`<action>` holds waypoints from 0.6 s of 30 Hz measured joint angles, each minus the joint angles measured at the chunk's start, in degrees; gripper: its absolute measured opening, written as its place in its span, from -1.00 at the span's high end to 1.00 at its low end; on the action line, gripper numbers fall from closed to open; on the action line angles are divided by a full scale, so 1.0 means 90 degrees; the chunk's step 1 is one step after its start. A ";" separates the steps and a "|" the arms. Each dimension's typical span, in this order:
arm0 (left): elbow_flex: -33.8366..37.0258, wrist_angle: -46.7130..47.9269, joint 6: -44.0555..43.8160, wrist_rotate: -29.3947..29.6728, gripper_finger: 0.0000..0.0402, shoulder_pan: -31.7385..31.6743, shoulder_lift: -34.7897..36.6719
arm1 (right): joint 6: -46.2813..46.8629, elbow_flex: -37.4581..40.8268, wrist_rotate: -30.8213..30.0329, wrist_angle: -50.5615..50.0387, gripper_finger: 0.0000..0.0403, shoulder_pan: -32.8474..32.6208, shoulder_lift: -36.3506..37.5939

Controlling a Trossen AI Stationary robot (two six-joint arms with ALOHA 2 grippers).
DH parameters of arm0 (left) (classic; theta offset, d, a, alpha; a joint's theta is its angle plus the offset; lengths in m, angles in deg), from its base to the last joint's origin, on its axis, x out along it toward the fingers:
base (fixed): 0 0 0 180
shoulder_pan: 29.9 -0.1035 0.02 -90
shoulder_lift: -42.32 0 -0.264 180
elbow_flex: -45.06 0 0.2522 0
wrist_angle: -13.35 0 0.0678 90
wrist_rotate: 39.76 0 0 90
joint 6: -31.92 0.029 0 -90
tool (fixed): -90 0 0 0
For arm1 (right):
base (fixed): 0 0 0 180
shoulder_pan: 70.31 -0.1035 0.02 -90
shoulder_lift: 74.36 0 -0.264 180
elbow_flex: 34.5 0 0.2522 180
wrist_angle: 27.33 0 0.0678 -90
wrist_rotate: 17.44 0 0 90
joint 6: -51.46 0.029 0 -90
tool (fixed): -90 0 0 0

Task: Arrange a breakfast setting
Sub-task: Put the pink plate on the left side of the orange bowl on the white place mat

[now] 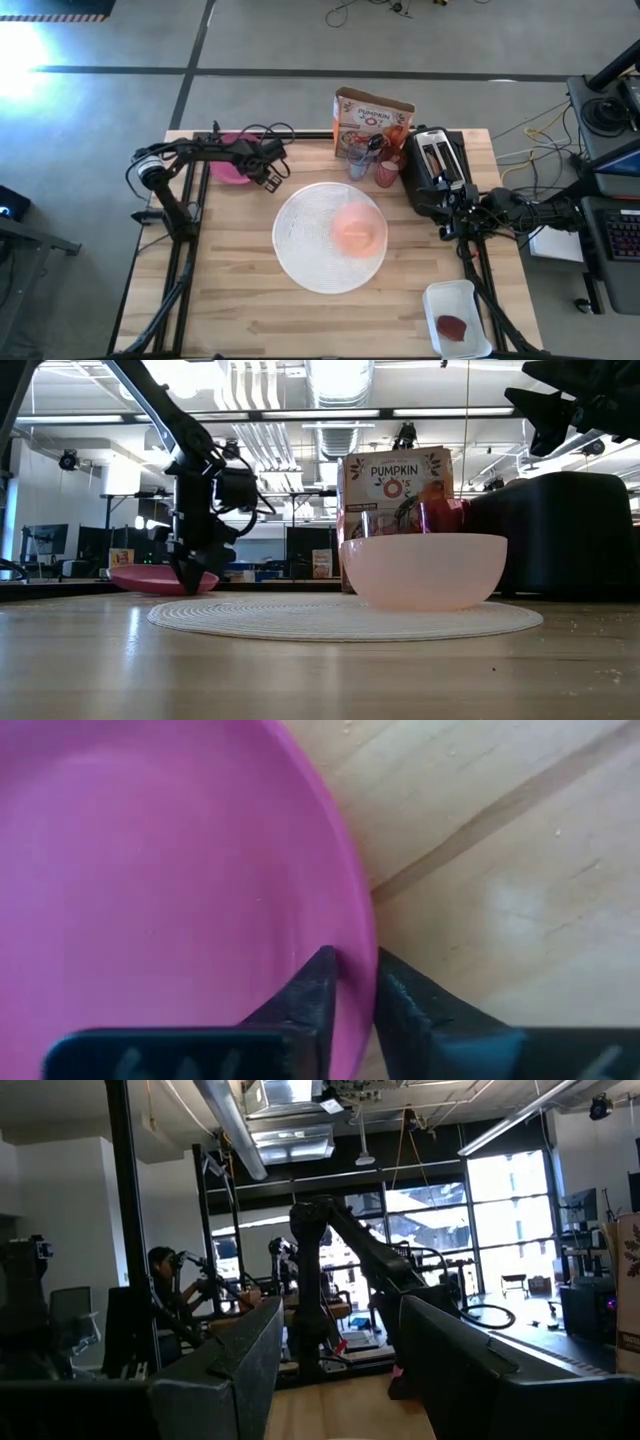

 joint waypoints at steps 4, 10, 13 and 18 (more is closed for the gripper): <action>0.0002 0.0020 -0.0136 0.0108 0.96 0.0090 0.0057 | 0.0000 0.0001 0.0002 0.0001 0.05 0.0002 -0.0001; -0.0135 0.0175 -0.0363 0.0057 0.99 0.0518 0.0058 | 0.0000 0.0001 0.0001 -0.0001 0.05 0.0000 -0.0001; -0.0318 0.0348 -0.0437 0.0017 0.99 0.1009 0.0069 | 0.0000 -0.0001 0.0002 -0.0001 0.05 0.0001 -0.0001; -0.0833 0.0714 -0.0543 0.0251 1.00 0.2008 0.0096 | 0.0000 0.0001 0.0001 0.0001 0.05 0.0001 0.0001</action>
